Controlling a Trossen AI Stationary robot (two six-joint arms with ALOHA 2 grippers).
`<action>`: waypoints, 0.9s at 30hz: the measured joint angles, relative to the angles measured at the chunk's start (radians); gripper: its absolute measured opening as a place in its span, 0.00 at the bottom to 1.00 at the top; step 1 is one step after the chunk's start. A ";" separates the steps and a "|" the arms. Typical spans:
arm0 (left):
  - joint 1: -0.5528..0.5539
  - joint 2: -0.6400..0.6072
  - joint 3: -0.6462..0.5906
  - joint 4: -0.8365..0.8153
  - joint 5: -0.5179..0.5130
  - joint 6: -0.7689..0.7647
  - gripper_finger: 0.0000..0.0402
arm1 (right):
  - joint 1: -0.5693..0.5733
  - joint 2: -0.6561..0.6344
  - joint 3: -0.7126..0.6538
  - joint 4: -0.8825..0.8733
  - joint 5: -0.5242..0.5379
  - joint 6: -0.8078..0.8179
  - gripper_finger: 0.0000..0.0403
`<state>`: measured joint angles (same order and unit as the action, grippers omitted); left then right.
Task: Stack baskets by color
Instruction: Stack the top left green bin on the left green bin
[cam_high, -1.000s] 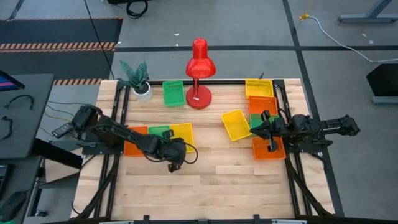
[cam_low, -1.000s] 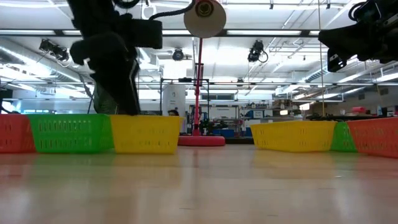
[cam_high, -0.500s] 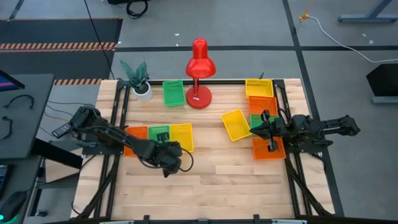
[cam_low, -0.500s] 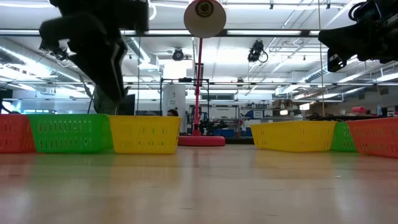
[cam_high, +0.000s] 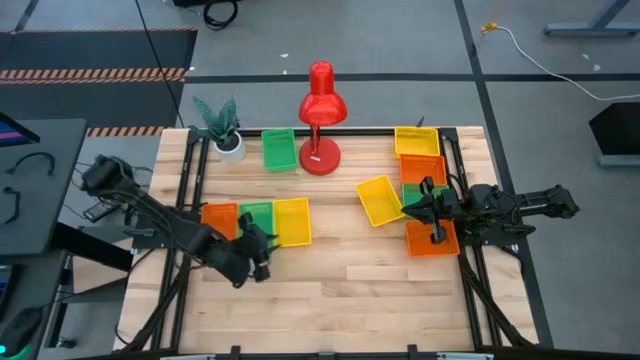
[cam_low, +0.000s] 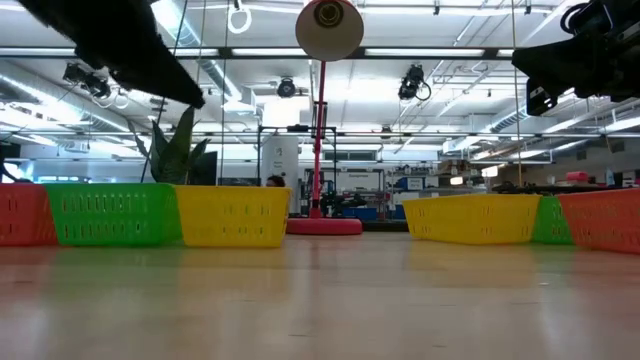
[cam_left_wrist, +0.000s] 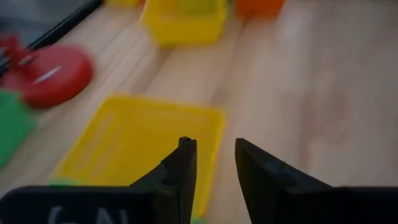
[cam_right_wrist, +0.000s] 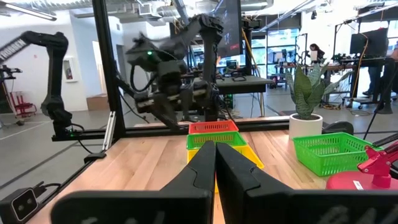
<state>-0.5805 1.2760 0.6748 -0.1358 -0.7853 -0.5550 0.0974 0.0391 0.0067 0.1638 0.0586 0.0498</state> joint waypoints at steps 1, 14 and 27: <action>0.006 -0.004 -0.046 0.129 0.001 0.044 0.29 | 0.000 0.000 0.000 0.000 0.000 0.000 0.05; 0.180 0.149 -0.125 0.886 0.184 0.445 0.29 | 0.000 0.000 0.000 0.000 0.000 0.000 0.05; 0.248 0.451 0.221 0.814 0.213 0.628 0.29 | 0.000 0.000 0.000 0.048 -0.002 0.007 0.05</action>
<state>-0.3324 1.7271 0.8961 0.6786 -0.5722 0.0727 0.0971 0.0395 0.0067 0.2115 0.0570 0.0566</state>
